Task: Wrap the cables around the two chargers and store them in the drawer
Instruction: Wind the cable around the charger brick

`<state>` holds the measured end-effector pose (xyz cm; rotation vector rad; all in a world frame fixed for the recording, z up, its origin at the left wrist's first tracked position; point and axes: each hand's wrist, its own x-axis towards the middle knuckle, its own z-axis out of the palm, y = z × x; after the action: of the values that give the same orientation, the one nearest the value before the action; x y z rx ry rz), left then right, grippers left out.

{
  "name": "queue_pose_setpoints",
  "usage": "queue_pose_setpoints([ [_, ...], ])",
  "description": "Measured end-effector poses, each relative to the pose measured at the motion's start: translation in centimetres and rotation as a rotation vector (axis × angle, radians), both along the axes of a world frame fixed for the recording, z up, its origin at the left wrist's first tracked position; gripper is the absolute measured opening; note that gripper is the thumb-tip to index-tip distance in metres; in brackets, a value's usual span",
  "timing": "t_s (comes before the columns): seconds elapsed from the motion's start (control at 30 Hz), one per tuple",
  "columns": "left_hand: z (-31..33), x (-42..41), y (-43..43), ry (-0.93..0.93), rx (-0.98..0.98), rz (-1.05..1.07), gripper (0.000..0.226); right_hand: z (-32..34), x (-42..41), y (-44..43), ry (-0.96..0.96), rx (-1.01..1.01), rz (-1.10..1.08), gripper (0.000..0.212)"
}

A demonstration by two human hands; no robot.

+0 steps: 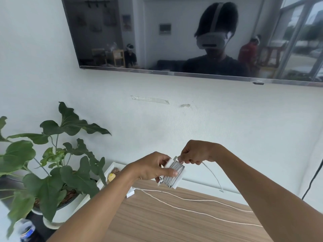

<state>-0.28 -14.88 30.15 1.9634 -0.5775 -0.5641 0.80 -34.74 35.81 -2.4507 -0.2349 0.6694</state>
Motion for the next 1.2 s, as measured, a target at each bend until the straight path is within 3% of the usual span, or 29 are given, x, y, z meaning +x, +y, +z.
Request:
queue_pose_setpoints([
  [0.17, -0.1, 0.9, 0.4, -0.196, 0.102, 0.185, 0.029, 0.2, -0.2, 1.6, -0.143, 0.082, -0.156, 0.029],
  [0.23, -0.2, 1.3, 0.5, -0.204, 0.042, 0.308, 0.032, 0.7, -0.7, 2.3, -0.250, 0.102, -0.171, 0.025],
  [0.4, 0.6, 1.9, 0.2, 0.013, -0.229, 0.476, 0.029, 0.4, -2.1, 3.7, -0.635, -0.068, -0.082, 0.025],
  [0.63, 0.8, 1.7, -1.0, 0.284, -0.391, 0.670, 0.027, -3.6, -3.8, 4.3, -0.810, 0.087, -0.164, 0.022],
  [0.9, 0.8, 1.5, -0.4, 0.582, -0.448, 0.509, 0.022, -6.4, -5.7, 4.4, -0.880, 0.336, -0.240, 0.018],
  [1.2, 0.7, 1.3, -0.7, 0.524, -0.525, 0.576, 0.020, -9.1, -6.4, 3.9, -0.979, 0.355, -0.251, 0.016],
])
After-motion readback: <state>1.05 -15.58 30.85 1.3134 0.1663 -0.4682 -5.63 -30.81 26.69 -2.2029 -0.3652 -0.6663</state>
